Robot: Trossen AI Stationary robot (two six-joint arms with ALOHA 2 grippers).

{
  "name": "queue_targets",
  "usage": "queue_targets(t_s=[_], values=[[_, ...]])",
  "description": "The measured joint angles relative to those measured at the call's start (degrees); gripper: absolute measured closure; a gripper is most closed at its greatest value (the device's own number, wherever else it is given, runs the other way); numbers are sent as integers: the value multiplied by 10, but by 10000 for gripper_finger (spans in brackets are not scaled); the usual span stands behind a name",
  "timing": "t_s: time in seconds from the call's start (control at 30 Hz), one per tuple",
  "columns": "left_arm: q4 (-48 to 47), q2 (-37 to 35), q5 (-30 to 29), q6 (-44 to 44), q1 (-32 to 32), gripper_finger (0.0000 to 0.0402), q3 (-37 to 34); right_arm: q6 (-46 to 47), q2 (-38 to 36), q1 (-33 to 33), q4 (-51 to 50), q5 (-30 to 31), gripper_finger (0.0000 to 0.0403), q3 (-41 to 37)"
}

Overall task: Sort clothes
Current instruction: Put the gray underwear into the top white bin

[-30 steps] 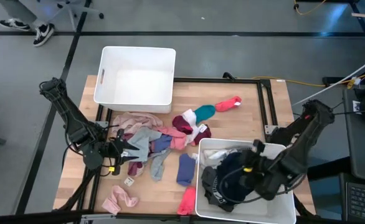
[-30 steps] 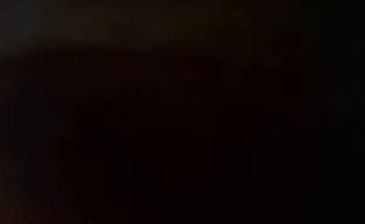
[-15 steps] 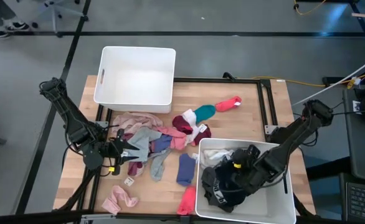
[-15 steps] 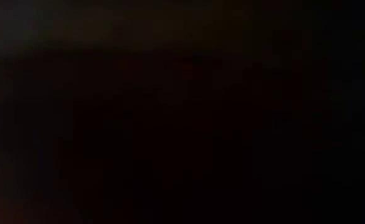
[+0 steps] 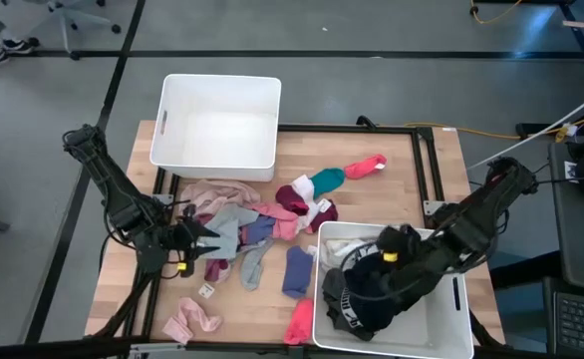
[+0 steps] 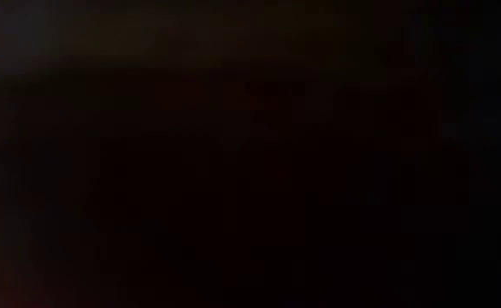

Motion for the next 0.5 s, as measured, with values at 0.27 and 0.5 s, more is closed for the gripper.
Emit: queue_targets(t_s=[0.27, 0.5], values=[[-60, 21, -10, -63, 59, 258, 0, -260, 23, -3, 144, 310, 123, -13], [-55, 59, 26, -30, 121, 258, 0, -360, 88, -33, 344, 342, 123, -89]])
